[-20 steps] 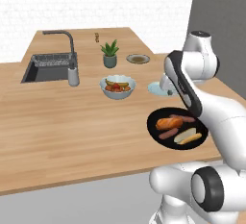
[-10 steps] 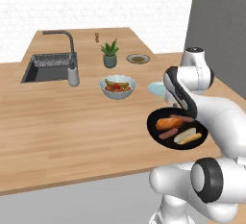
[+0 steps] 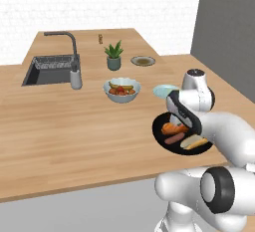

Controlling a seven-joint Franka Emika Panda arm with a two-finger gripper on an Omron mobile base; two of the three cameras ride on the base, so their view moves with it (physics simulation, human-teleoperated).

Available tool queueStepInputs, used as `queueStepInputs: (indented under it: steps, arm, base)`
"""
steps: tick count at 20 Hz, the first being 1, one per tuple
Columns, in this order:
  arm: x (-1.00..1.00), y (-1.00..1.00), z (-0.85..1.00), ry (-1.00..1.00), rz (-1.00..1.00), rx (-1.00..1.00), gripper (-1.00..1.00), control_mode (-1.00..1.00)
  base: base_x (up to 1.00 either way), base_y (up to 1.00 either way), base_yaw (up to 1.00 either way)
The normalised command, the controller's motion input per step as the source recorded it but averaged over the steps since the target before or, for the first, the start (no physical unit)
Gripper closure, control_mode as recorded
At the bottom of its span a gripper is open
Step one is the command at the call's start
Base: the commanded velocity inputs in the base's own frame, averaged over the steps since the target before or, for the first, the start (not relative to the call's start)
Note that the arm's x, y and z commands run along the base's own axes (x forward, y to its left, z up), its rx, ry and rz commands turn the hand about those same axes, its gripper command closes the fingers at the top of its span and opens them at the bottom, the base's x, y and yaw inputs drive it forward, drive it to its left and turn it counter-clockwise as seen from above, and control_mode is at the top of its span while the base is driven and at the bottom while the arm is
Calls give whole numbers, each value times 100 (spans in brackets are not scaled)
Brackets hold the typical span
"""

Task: Place one bun and one sausage from the bowl on each plate.

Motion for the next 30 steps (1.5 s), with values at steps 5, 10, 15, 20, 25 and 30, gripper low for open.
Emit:
queueStepInputs:
  steps: [5,10,15,20,25,30]
  arm:
    - [36,9,-47,-2,18,-1,-100,-100]
    - [55,2,-40,0,4,-2,-100,-100]
    - [55,0,-33,0,0,-1,-100,-100]
    - [42,0,-37,0,0,0,-100,-100]
    - [21,-10,-36,0,0,0,-100,-100]
    - [-12,-29,-35,0,12,0,-100,-100]
  base:
    - [0,0,0]
    - [0,0,0]
    - [0,0,0]
    - [0,0,0]
    - [0,0,0]
    - [0,0,0]
